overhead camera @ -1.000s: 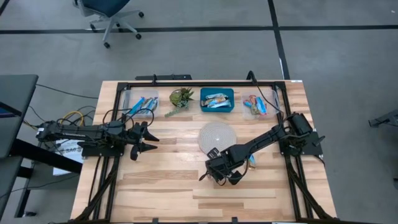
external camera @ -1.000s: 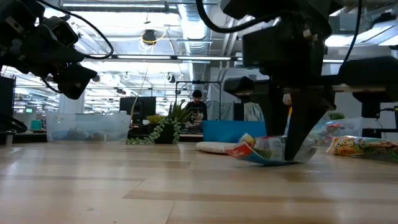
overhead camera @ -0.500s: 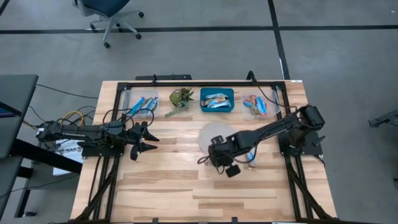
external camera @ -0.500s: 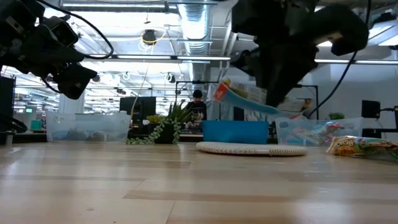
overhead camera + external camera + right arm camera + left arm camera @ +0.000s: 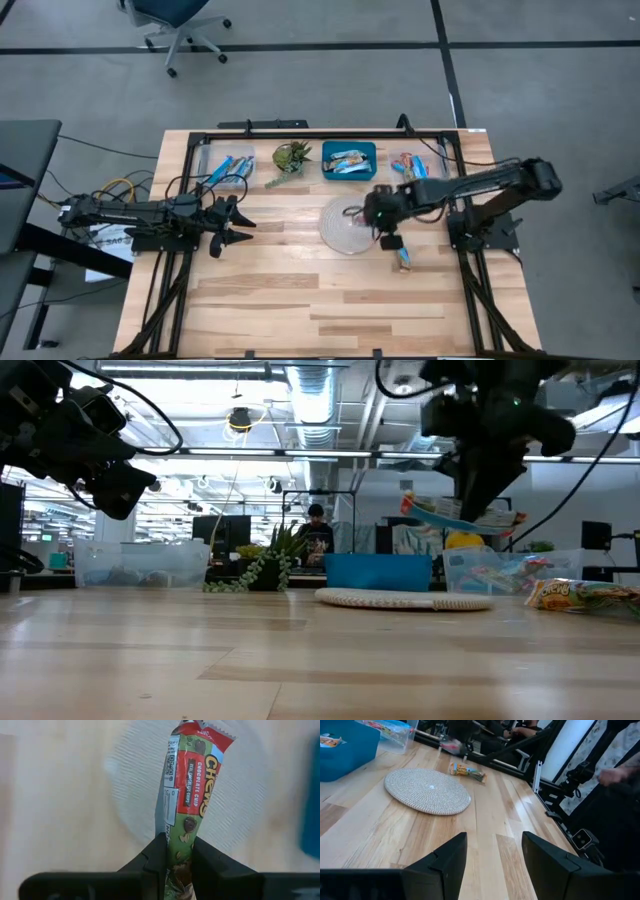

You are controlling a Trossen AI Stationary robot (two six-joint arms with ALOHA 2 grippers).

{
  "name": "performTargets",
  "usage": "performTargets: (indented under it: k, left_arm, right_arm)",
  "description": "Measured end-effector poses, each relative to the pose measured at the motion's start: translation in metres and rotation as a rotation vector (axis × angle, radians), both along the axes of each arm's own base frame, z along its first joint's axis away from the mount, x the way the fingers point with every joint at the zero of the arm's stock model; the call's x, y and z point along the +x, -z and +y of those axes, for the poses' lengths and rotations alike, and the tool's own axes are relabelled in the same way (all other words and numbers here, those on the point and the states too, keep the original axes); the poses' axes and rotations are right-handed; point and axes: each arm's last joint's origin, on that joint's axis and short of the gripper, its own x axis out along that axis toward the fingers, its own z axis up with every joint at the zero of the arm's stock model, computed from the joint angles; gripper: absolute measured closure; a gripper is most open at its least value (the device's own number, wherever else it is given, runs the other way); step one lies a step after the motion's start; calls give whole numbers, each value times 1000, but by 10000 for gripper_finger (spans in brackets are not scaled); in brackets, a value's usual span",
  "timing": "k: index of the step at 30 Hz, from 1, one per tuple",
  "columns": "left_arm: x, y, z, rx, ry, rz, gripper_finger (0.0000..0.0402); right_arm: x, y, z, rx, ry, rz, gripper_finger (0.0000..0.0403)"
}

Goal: Pick and place Granola Bars by type
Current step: Put the red granola bar into the right transparent bin

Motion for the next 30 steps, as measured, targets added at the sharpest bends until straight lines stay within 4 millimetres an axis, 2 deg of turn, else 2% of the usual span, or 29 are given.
performTargets:
  k: [9, 16, 24, 30]
  left_arm:
    - [0, 0, 0, 0, 0, 0, 219]
    - [0, 0, 0, 0, 0, -1, 219]
    - [0, 0, 0, 0, 0, 0, 219]
    - [0, 0, 0, 0, 0, -1, 219]
  right_arm:
    - [-34, -11, -67, -151, 446, -52, 344]
    - [-58, -23, -110, -172, 784, -116, 344]
    - [-83, -30, -137, -146, 1036, -146, 344]
    - [-95, -17, -145, -102, 1136, -105, 344]
